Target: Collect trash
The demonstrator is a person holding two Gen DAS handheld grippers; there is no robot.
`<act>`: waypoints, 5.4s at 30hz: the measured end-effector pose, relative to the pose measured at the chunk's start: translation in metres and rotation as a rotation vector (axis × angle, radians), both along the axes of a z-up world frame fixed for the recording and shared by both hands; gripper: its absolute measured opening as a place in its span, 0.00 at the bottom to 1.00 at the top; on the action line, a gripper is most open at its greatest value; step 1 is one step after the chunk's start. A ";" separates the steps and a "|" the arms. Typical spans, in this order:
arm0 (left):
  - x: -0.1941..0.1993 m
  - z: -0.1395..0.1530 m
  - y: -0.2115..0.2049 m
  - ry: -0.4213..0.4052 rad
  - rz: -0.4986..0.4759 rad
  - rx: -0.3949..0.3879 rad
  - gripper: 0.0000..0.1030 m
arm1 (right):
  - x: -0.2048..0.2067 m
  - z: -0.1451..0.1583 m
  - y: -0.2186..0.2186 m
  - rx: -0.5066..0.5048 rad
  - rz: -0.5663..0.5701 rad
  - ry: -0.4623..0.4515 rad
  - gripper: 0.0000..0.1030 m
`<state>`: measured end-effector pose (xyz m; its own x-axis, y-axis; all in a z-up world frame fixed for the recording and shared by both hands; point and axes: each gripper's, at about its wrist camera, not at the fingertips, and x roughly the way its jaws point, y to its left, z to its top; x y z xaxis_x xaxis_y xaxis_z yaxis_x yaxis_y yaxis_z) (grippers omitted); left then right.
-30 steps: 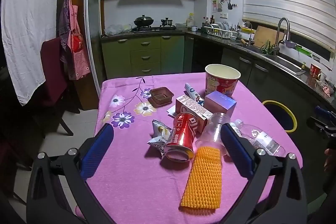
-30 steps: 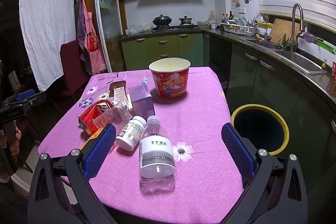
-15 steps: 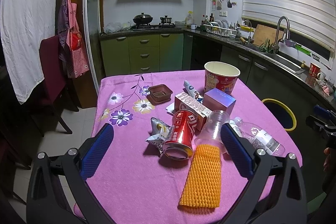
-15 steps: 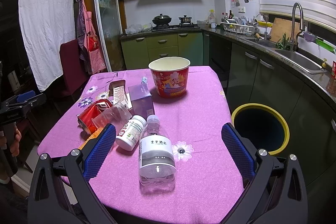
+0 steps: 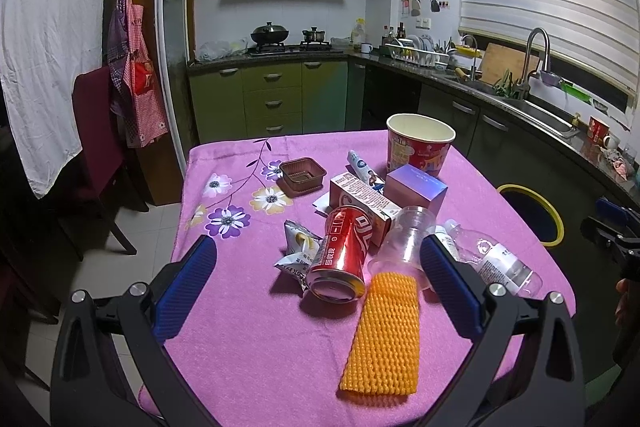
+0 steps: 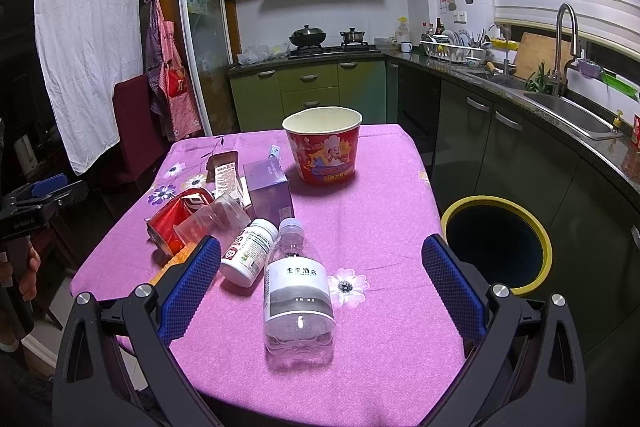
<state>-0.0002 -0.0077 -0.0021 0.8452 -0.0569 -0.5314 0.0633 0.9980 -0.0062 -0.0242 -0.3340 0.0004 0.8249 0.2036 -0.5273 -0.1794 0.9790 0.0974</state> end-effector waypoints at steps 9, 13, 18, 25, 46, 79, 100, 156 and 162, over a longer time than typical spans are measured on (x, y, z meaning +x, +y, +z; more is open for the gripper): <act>0.001 -0.001 -0.001 0.002 -0.001 0.002 0.94 | 0.001 -0.002 0.000 0.000 0.001 0.004 0.96; 0.000 -0.002 -0.002 0.005 -0.002 0.001 0.94 | 0.000 -0.003 0.000 0.000 0.000 0.005 0.96; 0.000 -0.004 -0.003 0.008 -0.003 0.003 0.94 | 0.001 -0.003 0.000 -0.002 -0.001 0.004 0.96; 0.001 -0.004 -0.004 0.009 -0.003 0.004 0.94 | 0.002 -0.007 -0.001 -0.001 0.000 0.011 0.96; 0.001 -0.005 -0.005 0.012 -0.003 0.006 0.94 | 0.003 -0.007 -0.001 -0.004 0.001 0.015 0.96; 0.228 -0.040 0.062 0.165 0.164 -0.031 0.94 | 0.337 0.008 -0.017 0.044 0.028 0.560 0.59; 0.259 -0.083 0.065 0.244 0.129 -0.033 0.94 | 0.447 -0.070 0.021 -0.124 -0.034 0.853 0.07; 0.216 -0.044 0.017 0.397 -0.157 0.052 0.94 | 0.261 -0.090 -0.250 -0.046 -0.425 0.789 0.34; 0.204 -0.055 -0.002 0.560 -0.282 0.112 0.93 | 0.247 -0.060 -0.232 -0.064 -0.349 0.747 0.34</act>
